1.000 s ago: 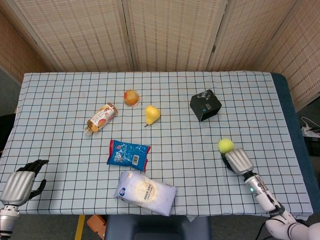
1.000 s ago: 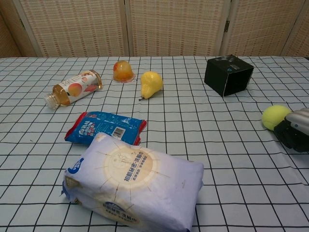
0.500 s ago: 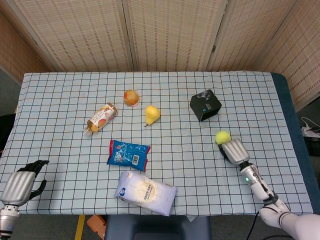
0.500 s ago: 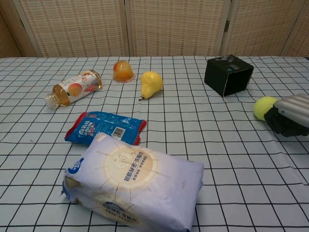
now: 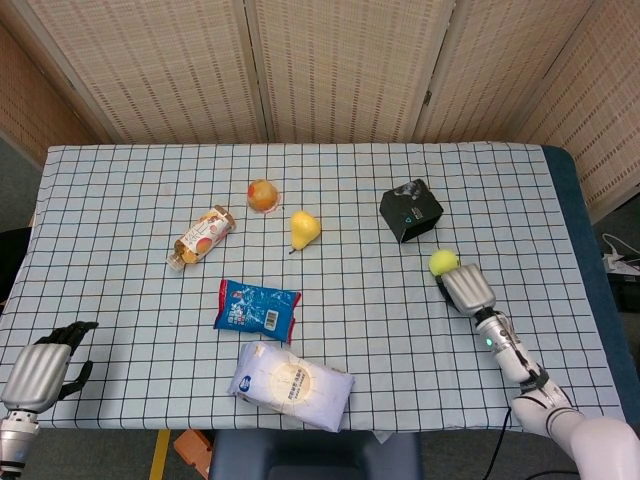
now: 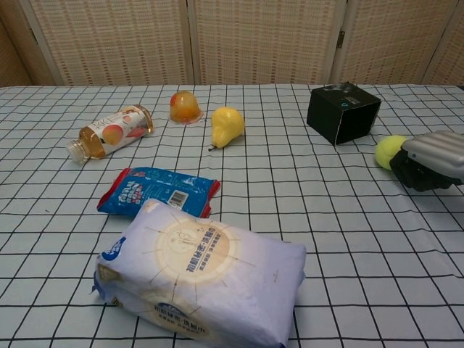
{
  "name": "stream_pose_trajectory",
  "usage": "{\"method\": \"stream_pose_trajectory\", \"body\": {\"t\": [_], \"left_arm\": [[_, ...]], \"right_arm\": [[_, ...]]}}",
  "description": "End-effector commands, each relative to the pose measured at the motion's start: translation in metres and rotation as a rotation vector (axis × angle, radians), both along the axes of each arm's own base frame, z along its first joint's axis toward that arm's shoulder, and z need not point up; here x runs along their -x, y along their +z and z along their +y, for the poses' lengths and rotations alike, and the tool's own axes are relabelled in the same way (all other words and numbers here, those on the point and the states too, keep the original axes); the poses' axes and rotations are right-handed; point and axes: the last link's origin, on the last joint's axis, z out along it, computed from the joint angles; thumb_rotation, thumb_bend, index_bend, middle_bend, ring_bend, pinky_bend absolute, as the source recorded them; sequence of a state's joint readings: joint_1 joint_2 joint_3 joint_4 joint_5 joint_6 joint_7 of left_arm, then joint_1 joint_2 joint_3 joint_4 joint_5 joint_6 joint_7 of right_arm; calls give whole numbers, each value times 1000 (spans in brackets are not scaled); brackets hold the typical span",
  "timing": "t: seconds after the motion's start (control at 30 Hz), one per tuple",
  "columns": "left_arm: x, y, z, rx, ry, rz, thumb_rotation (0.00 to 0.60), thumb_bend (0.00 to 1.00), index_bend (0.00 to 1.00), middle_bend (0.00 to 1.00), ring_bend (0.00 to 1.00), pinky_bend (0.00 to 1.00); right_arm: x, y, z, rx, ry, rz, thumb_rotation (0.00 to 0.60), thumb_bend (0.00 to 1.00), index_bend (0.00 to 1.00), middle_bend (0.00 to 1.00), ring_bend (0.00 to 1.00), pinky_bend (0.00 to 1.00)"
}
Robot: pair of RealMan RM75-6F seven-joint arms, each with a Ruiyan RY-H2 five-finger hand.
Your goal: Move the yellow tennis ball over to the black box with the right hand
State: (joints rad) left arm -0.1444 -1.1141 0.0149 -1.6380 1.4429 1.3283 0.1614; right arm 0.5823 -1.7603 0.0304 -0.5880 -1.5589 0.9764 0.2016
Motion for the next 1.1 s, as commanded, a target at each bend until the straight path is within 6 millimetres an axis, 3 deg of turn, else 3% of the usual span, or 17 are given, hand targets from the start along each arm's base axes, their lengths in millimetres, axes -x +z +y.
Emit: {"method": "stream_pose_trajectory", "body": {"t": [0.03, 0.6, 1.1], "left_arm": [[0, 0, 0, 3, 2, 1, 600, 434, 214, 221, 242, 432], [4, 0, 1, 8, 25, 2, 600, 435, 214, 223, 241, 434], [9, 0, 3, 10, 51, 1, 600, 437, 217, 225, 241, 436]], "right_arm": [[-4, -1, -9, 5, 0, -4, 600, 897, 1000, 931, 784, 1000], [-8, 3, -45, 7, -37, 33, 600, 896, 1000, 931, 784, 1000], [-18, 1, -66, 0, -56, 52, 600, 896, 1000, 931, 780, 1000]]}}
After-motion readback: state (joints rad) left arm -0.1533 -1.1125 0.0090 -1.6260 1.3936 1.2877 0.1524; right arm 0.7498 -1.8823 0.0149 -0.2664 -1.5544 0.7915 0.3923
